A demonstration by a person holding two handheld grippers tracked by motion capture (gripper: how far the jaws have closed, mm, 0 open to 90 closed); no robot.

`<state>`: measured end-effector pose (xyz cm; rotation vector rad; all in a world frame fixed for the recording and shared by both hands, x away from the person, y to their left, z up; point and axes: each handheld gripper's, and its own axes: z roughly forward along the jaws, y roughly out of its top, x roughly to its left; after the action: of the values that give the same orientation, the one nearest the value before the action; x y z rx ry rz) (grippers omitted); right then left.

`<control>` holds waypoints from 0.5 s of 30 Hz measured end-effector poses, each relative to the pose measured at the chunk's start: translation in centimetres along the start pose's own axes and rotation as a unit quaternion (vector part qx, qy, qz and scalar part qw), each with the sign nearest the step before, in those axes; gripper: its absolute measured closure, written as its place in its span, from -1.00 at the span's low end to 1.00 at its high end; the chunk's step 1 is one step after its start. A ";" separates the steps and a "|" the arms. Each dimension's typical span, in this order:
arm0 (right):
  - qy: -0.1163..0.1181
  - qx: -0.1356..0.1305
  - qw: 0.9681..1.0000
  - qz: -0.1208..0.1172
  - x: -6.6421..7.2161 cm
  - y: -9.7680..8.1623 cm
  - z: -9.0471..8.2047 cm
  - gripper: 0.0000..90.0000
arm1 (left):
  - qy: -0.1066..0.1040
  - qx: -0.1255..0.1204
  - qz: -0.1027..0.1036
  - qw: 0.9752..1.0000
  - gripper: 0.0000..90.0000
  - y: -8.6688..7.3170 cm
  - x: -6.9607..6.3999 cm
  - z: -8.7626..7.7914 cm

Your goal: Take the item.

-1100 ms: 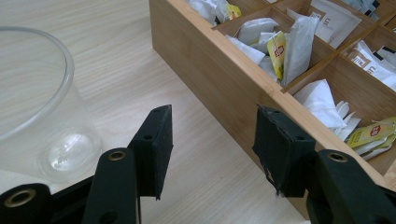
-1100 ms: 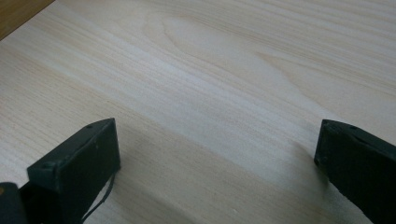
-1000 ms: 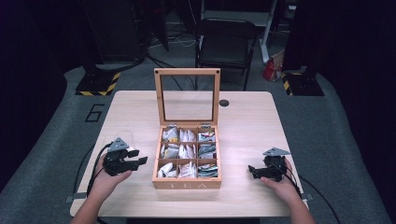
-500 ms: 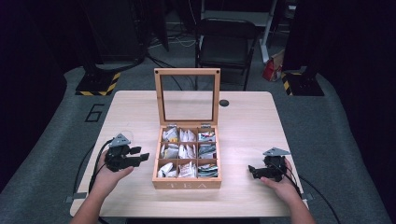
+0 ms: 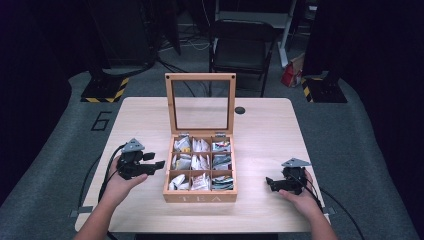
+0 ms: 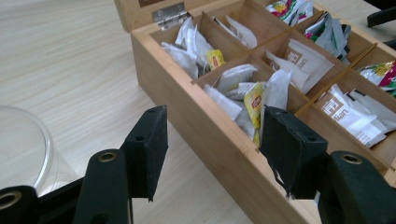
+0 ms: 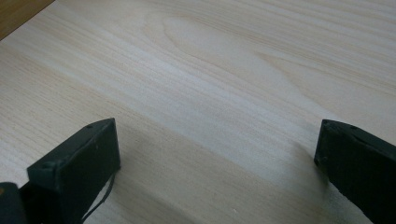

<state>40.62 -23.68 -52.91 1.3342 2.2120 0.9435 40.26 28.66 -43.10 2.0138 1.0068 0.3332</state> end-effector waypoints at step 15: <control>0.000 0.000 1.000 0.000 0.0 0.0 0.0 -1.00 | -0.011 0.005 0.022 1.000 0.14 1.9 -0.9 1.2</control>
<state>40.62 -23.68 -52.91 1.3345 2.2117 0.9434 41.38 26.66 -42.22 2.0473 0.9519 0.3290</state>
